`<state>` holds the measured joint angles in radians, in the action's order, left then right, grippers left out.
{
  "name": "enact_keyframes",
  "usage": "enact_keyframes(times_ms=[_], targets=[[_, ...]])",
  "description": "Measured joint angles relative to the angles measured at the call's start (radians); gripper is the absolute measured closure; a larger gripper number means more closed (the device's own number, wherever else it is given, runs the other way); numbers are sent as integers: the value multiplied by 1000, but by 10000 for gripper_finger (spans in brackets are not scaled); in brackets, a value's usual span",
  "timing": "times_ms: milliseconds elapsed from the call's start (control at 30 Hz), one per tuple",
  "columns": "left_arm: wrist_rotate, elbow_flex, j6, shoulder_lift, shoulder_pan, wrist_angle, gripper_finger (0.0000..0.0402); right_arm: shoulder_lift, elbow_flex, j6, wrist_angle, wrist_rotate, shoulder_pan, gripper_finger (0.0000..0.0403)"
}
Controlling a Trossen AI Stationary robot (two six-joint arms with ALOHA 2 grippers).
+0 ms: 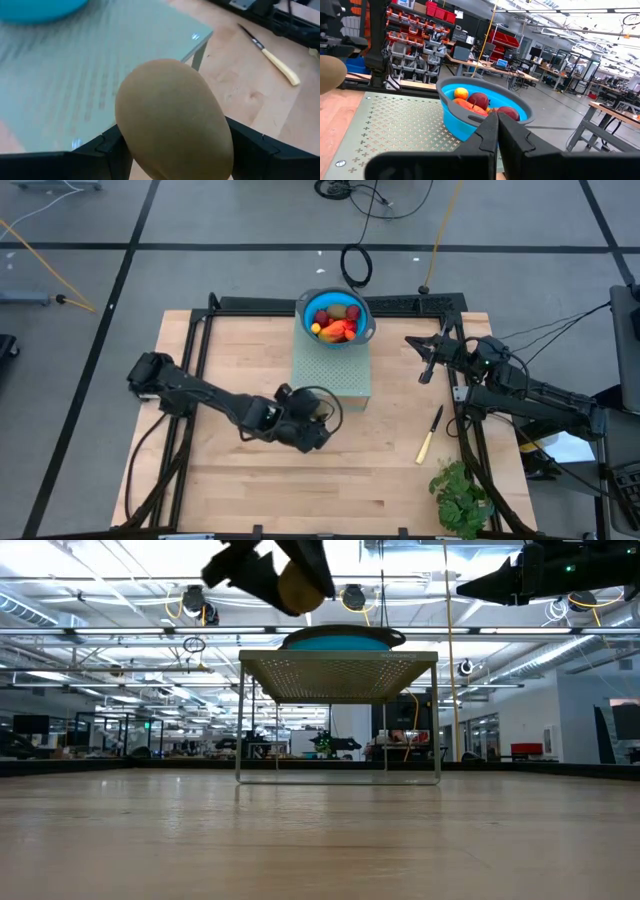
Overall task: Pick & Place Fruit
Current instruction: Put the kiwi into the blue strainer bowl on the shelf
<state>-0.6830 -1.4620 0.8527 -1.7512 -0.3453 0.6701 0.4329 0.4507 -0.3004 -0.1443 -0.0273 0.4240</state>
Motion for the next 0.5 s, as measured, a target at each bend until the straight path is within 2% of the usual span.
enact_keyframes(times_ms=[333, 500], targets=[[-2, 0, -444, 0, 59, -216, 151, 0, 0, 0, 0, 0, 0, 399], [-2, 0, -613, 0, 86, -319, 151, 0, 0, 0, 3, 0, 0, 399]])
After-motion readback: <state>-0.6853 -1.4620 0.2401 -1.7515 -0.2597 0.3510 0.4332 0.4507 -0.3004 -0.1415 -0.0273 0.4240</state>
